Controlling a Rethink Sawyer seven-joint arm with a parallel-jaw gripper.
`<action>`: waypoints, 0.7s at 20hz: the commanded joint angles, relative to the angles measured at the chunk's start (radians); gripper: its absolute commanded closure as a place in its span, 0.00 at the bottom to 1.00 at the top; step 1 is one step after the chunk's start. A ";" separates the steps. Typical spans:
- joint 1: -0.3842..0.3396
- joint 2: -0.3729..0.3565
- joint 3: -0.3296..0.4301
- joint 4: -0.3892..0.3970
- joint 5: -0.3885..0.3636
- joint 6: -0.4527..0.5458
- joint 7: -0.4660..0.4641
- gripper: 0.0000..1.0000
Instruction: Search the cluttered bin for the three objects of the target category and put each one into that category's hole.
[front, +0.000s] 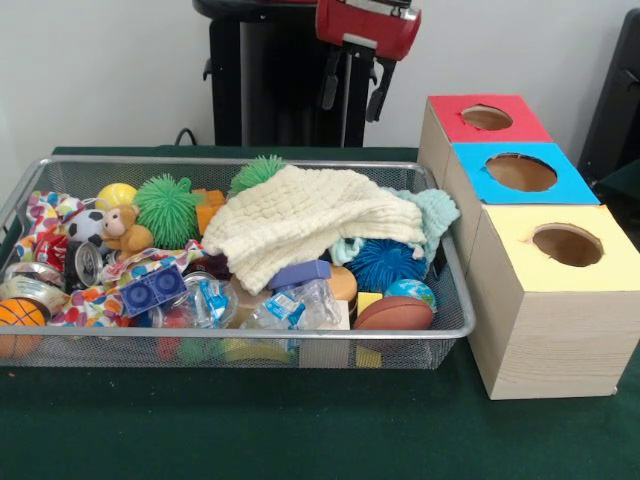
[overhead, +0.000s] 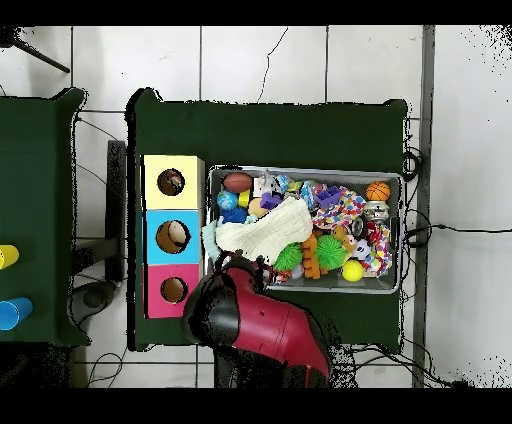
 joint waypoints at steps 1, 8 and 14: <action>0.011 0.025 0.052 0.031 0.054 0.002 0.234 0.00; 0.070 0.012 -0.093 -0.058 -0.001 0.063 0.185 0.00; 0.004 0.091 -0.171 -0.159 -0.078 -0.049 0.086 0.00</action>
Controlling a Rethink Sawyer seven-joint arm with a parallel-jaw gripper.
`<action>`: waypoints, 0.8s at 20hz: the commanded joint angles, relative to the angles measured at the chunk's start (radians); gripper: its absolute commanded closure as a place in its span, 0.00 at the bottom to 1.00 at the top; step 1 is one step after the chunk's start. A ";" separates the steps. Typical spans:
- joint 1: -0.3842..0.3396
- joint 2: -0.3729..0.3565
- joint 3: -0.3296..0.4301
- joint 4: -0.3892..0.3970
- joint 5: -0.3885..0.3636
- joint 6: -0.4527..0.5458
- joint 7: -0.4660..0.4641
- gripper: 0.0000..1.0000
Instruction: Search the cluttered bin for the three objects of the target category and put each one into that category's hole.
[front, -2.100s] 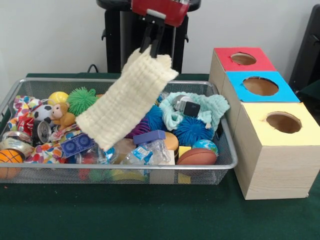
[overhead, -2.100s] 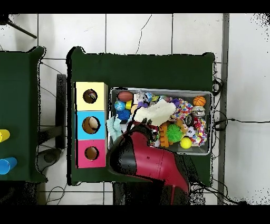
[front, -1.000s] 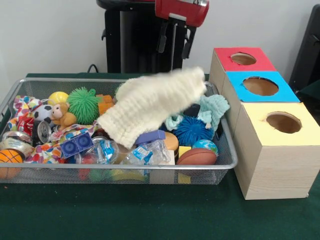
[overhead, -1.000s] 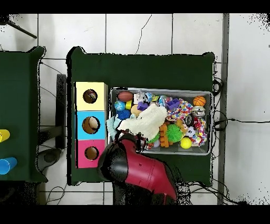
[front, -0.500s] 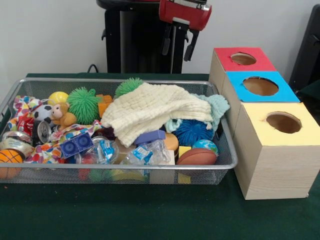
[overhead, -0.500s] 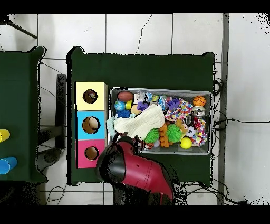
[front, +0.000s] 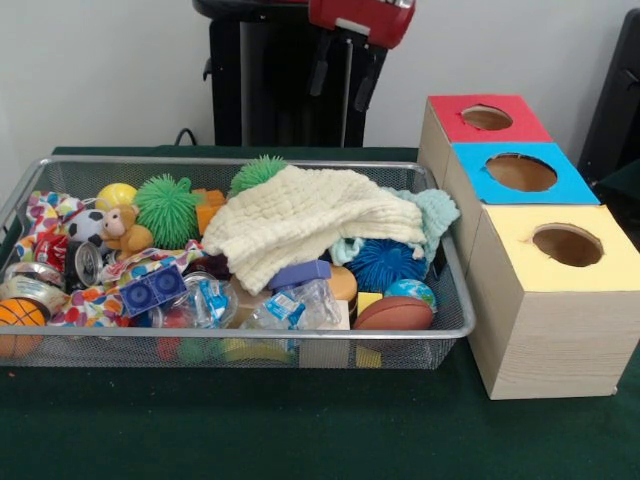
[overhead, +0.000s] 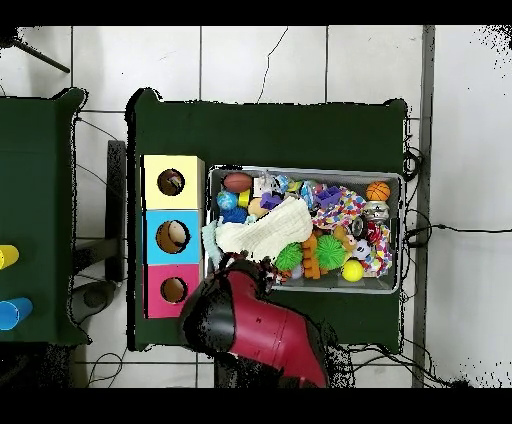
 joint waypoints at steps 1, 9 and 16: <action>-0.103 0.089 -0.050 -0.126 -0.086 -0.089 0.081 0.00; -0.306 0.143 0.127 -0.118 -0.179 -0.293 0.097 0.00; -0.346 0.194 0.158 -0.125 -0.195 -0.403 0.136 0.00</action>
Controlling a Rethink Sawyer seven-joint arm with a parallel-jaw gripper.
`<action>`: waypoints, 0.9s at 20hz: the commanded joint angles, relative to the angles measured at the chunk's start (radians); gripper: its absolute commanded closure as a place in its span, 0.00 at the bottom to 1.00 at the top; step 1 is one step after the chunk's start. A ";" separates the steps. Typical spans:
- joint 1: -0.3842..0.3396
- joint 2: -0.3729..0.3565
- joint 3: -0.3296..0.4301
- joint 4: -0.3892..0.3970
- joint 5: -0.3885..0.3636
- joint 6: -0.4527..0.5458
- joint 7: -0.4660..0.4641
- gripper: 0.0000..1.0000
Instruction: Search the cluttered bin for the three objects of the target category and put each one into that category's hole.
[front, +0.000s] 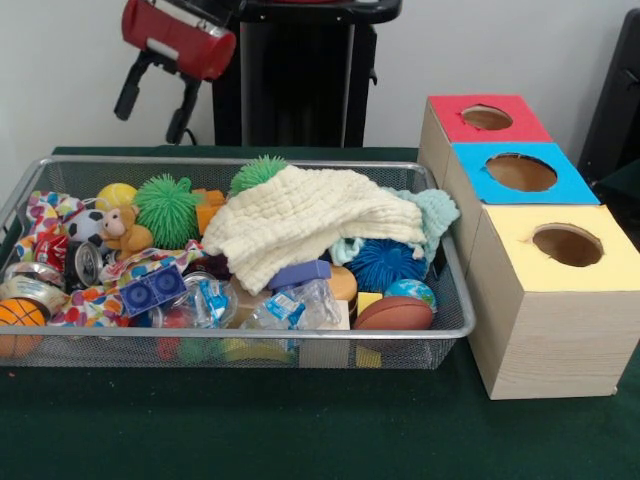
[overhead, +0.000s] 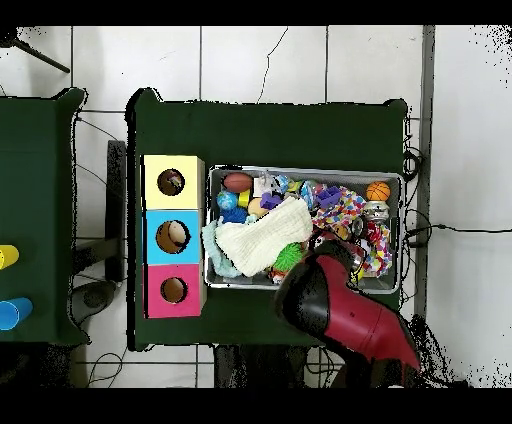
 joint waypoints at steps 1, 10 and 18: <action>-0.043 0.098 0.148 -0.044 -0.061 -0.105 0.143 0.00; -0.225 0.136 0.392 0.003 -0.173 -0.243 0.232 0.00; -0.248 0.227 0.383 -0.028 -0.196 -0.442 0.246 0.00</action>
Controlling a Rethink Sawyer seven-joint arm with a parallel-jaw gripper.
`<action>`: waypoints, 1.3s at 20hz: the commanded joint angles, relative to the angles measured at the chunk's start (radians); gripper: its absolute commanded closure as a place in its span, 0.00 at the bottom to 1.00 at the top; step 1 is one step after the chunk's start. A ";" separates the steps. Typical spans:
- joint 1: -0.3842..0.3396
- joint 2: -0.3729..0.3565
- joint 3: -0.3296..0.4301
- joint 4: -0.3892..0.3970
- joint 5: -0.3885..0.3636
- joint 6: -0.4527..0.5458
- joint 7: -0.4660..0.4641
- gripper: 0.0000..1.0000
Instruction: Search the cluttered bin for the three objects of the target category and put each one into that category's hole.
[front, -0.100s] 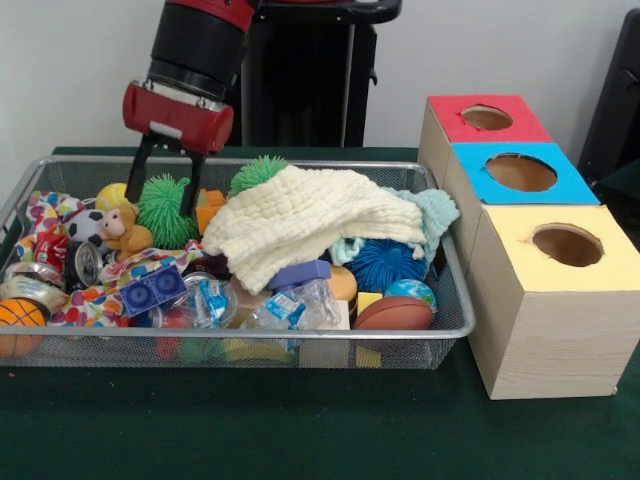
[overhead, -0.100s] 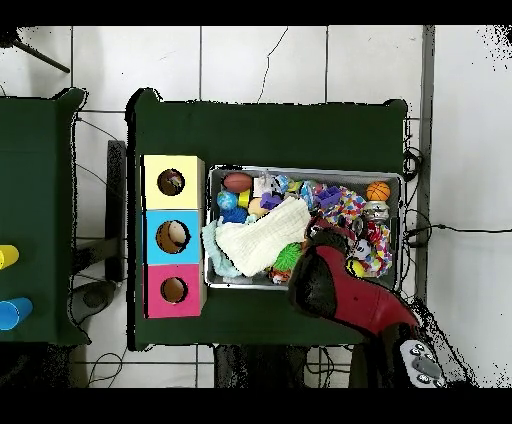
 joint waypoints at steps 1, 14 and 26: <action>-0.033 0.102 0.130 -0.026 -0.059 -0.194 0.248 0.00; -0.096 0.175 0.168 -0.072 -0.091 -0.349 0.235 0.00; -0.045 0.231 0.089 -0.052 0.042 -0.140 0.149 0.00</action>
